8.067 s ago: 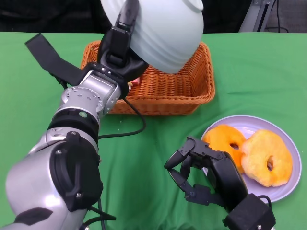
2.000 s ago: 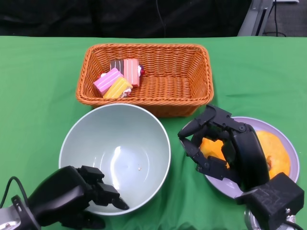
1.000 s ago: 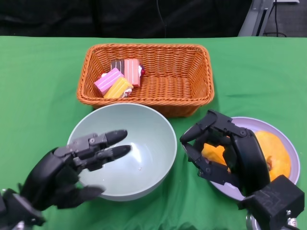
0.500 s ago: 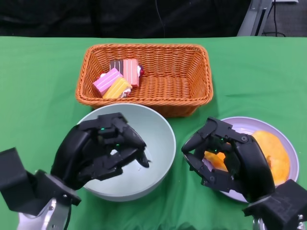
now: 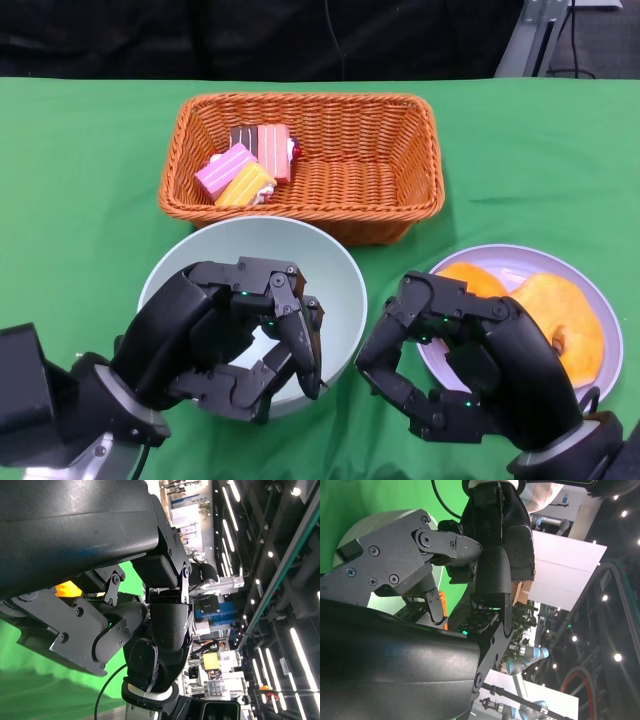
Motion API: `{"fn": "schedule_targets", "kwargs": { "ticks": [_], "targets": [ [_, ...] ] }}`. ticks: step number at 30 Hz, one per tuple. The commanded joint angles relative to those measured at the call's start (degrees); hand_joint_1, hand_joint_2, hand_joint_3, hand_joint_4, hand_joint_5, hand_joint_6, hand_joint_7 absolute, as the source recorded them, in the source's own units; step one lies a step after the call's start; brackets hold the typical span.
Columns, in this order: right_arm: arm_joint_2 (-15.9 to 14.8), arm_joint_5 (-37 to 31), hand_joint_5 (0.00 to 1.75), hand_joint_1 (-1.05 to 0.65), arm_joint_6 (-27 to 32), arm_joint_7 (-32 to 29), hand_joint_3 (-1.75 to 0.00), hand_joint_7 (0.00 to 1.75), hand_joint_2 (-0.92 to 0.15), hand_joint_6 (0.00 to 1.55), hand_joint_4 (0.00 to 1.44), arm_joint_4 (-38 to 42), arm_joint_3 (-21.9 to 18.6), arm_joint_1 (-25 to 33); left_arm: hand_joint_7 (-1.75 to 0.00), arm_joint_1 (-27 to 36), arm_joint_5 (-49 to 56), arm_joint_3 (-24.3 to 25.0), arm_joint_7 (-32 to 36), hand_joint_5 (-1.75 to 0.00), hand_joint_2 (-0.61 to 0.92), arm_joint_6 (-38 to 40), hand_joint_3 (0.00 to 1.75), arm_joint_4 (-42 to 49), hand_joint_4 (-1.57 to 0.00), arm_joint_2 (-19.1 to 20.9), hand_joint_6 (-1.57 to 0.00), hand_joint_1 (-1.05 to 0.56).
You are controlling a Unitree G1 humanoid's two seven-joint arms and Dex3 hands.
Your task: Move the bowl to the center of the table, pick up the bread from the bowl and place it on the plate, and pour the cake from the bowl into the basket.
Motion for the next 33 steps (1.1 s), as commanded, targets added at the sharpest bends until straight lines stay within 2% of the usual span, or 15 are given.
{"fn": "schedule_targets", "kwargs": {
  "ticks": [1, 12, 20, 28, 33],
  "targets": [
    [-0.19, -0.18, 1.61, -0.36, 1.65, -0.82, -0.78, 1.22, -0.58, 0.78, 0.79, -2.39, 0.49, 1.03, -1.32, 1.07, 0.34, 0.06, -0.82, -1.58, 0.39, -0.20, 1.35, -1.28, -0.88, 0.36, -0.88, -0.10],
    [-0.20, -2.80, 1.66, -0.38, 3.76, -3.16, -0.74, 1.24, -0.62, 0.76, 0.76, -4.50, 1.16, 1.10, -1.35, 0.95, -0.38, 1.44, -1.50, -1.64, 0.41, 0.54, 1.35, -1.68, -0.86, 0.73, -0.84, -0.11],
    [-0.61, -2.47, 1.65, -0.38, 2.72, -2.79, -0.73, 1.23, -0.63, 0.77, 0.77, -3.33, 0.72, 0.46, -1.39, 0.38, 0.96, 1.89, -1.51, -1.68, 0.40, -1.13, 1.37, -0.20, -0.85, 0.16, -0.83, -0.10],
    [-0.34, -2.40, 1.62, -0.40, 2.83, -3.30, -0.72, 1.21, -0.63, 0.80, 0.80, -3.10, 0.46, 0.32, -1.39, 0.26, 2.83, 2.58, -0.66, -1.67, 0.39, -1.90, 1.36, 0.55, -0.83, 0.28, -0.81, -0.11],
    [-0.65, -0.81, 1.58, -0.35, 3.17, -2.51, -0.76, 1.24, -0.60, 0.78, 0.80, -3.07, -0.12, -0.18, -1.38, -0.06, 4.19, 3.48, 0.29, -1.64, 0.37, -1.82, 1.40, 0.85, -0.84, 0.27, -0.82, -0.11]
  ]
}}
